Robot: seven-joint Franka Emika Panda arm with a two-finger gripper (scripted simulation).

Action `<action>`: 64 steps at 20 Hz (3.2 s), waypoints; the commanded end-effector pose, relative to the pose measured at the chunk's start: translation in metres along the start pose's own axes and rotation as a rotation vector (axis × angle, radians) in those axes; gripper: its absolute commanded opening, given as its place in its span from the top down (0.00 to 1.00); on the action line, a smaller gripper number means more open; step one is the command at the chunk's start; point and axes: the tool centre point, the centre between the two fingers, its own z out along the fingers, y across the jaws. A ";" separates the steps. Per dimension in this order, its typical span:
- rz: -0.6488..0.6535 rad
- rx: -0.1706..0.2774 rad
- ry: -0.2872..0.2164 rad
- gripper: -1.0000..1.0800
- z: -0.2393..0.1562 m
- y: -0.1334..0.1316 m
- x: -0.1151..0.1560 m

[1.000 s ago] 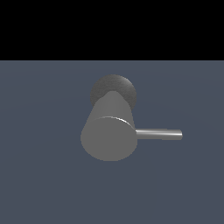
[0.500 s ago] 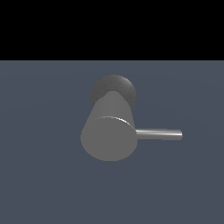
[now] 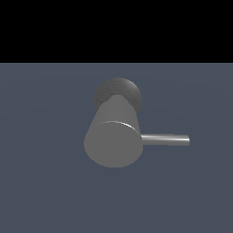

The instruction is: Turn on the faucet by rotating a designated handle.

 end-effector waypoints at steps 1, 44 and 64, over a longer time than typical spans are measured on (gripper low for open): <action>0.038 0.084 0.063 1.00 -0.014 0.008 0.012; 1.245 0.758 0.888 1.00 -0.056 0.406 -0.008; 1.433 0.733 0.960 1.00 -0.036 0.458 -0.051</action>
